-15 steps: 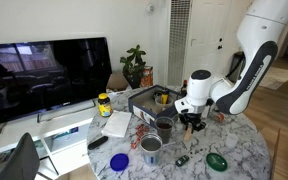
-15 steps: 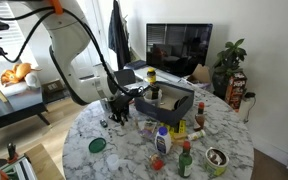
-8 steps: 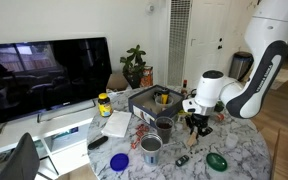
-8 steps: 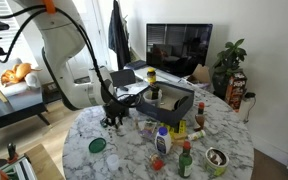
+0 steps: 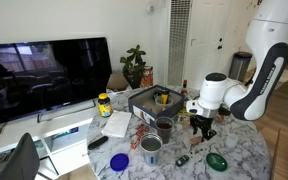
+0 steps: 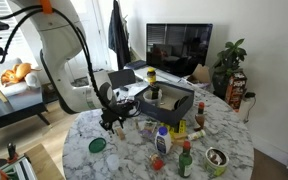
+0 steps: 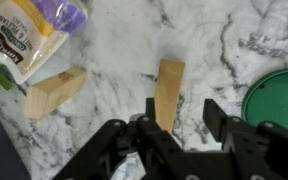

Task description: Make the brown object to the left lie flat on the table and then put the car plush toy on top of it

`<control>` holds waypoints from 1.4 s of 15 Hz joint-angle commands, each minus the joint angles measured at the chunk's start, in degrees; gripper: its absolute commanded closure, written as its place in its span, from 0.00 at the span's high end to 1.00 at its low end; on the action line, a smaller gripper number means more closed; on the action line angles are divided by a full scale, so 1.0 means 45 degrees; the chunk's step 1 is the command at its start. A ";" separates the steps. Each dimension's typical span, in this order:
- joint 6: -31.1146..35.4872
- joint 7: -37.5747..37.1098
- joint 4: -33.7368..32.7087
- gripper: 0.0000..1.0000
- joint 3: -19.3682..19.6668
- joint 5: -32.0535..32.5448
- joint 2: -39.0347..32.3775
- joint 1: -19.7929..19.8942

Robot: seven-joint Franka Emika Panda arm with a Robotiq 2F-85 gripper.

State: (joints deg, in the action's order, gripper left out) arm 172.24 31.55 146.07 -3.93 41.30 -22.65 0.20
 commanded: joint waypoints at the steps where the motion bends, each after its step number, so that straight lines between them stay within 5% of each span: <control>1: -0.0723 -0.0779 0.0305 0.86 0.0321 0.0005 0.0189 -0.0496; 3: -0.1014 -0.0718 0.0275 0.99 -0.0049 -0.0238 0.0202 -0.0417; 10: -0.0804 0.0753 -0.0720 1.00 -0.3017 -0.2228 -0.0805 0.0743; 17: -0.1112 0.2276 -0.2424 1.00 -0.3181 -0.3389 -0.2123 0.0284; 21: -0.1230 0.3201 -0.2964 0.90 -0.3682 -0.4192 -0.2854 0.0735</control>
State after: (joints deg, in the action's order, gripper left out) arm 168.35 42.04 135.12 -18.32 25.63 -32.37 1.71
